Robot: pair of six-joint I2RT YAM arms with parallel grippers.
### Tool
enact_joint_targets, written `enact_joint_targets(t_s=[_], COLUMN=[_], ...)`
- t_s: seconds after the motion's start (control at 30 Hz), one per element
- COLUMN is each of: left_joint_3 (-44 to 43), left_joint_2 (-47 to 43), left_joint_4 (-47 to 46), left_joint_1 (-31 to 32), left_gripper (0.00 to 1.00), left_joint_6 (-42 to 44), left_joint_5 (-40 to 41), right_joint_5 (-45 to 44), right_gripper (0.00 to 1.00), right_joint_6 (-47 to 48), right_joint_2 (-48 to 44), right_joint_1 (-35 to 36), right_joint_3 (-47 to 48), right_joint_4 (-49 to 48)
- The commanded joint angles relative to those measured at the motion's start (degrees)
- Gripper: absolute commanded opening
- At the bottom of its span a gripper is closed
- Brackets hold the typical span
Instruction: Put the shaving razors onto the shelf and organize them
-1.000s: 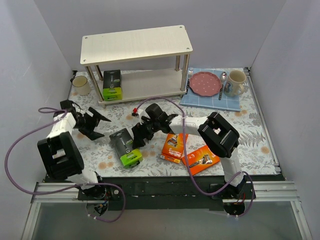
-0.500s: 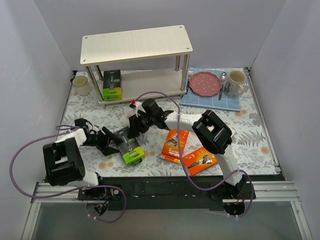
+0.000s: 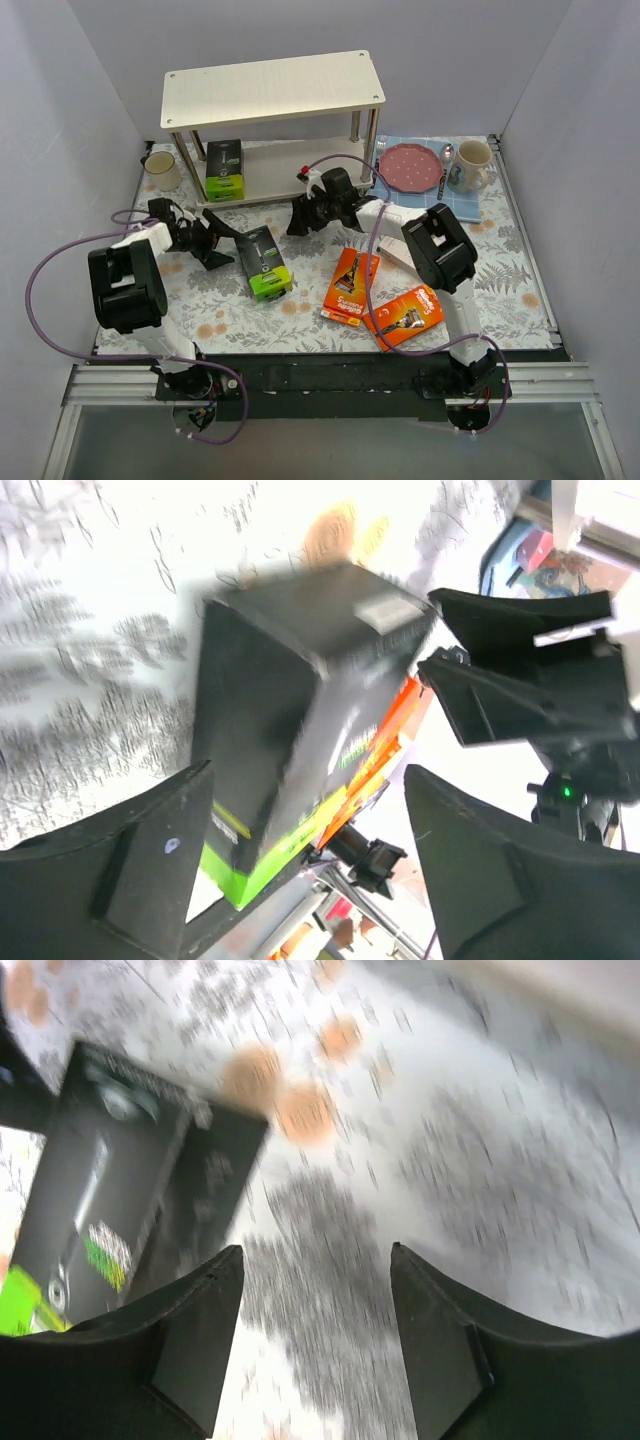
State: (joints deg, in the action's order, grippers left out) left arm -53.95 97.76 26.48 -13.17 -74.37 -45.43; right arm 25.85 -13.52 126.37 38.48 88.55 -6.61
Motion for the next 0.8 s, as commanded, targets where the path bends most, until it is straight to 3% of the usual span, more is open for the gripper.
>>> enact_joint_targets(t_s=[0.0, 0.2, 0.4, 0.53, 0.77], left_joint_3=[8.2, 22.2, 30.9, 32.6, 33.5], left_joint_2=[-9.3, -19.6, -22.9, -22.2, -23.0], left_joint_4=[-0.4, -9.7, -22.7, -28.0, -25.8], left_joint_1=[-0.1, -0.1, -0.1, -0.1, -0.1], left_gripper=[0.79, 0.78, 0.75, 0.74, 0.75], left_joint_6=[0.0, -4.5, -9.5, -11.0, -9.1], left_joint_5=[-2.6, -7.2, -8.3, -8.1, -6.7], right_joint_5=[0.8, 9.2, 16.5, 16.5, 13.8], right_gripper=[0.68, 0.67, 0.61, 0.59, 0.56], right_joint_6=[-1.8, -5.9, -11.3, -17.4, -27.5], right_joint_2=[-12.9, -25.4, -29.8, -28.5, -22.5], right_joint_1=[-1.1, -0.2, 3.4, 6.2, 8.6], right_joint_3=[-8.4, -27.2, -40.1, -42.1, -42.9], right_joint_4=[0.1, -3.6, -12.7, -21.6, -33.4])
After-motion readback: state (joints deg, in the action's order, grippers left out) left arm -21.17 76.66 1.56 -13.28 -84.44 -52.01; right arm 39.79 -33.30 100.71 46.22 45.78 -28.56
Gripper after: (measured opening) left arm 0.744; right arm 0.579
